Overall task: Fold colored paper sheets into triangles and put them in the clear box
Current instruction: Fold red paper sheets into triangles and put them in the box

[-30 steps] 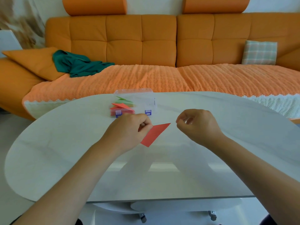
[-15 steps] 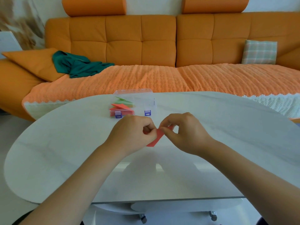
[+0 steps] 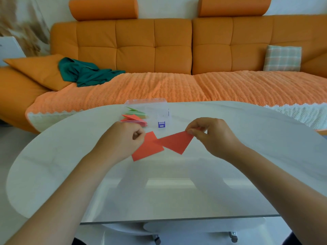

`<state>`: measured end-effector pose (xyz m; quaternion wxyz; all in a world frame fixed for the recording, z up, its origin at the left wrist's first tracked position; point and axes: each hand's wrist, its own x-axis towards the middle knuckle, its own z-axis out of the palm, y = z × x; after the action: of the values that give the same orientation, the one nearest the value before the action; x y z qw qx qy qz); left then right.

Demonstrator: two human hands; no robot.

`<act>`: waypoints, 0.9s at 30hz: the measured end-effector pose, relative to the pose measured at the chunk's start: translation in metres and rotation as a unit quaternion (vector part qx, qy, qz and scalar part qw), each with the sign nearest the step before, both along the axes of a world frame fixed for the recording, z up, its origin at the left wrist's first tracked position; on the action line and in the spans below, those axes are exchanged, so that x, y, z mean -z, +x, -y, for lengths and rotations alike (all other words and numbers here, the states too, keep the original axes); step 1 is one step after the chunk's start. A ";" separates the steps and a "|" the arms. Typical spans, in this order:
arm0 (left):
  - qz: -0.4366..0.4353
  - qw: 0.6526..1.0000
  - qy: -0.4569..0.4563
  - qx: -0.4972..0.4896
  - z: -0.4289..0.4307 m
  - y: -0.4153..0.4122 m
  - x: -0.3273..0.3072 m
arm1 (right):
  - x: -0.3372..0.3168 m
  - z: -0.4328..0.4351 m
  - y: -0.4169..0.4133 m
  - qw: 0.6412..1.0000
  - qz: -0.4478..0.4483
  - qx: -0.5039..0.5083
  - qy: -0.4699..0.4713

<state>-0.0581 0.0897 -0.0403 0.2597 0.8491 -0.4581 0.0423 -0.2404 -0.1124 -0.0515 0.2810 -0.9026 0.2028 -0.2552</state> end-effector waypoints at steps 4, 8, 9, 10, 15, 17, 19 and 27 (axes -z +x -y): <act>-0.114 0.989 -0.066 0.069 0.012 -0.024 0.001 | -0.004 -0.011 0.000 0.994 -0.028 -0.093 0.057; -0.213 0.971 0.022 0.109 0.024 -0.037 0.011 | -0.008 -0.018 0.002 0.988 -0.021 -0.121 0.096; -0.227 0.968 0.020 0.106 0.026 -0.038 0.012 | -0.008 -0.018 0.003 0.988 -0.013 -0.117 0.102; -0.241 0.965 0.012 0.098 0.027 -0.038 0.013 | -0.007 -0.018 0.004 0.989 0.000 -0.108 0.100; -0.345 0.935 -0.083 0.006 0.031 -0.037 0.015 | 0.003 -0.018 0.002 0.993 0.066 -0.085 -0.038; -0.400 0.909 -0.113 -0.025 0.033 -0.037 0.016 | 0.005 -0.020 0.001 0.984 0.078 -0.126 -0.101; -0.475 0.870 -0.131 -0.029 0.034 -0.037 0.016 | 0.007 -0.021 0.000 0.972 0.062 -0.165 -0.158; -0.546 0.825 -0.149 0.020 0.037 -0.042 0.017 | 0.015 -0.023 0.007 0.980 0.075 -0.110 -0.146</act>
<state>-0.1001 0.0530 -0.0568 0.5910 0.6755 -0.2466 -0.3654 -0.2336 -0.0894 -0.0664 0.1874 -0.9288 0.0413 -0.3170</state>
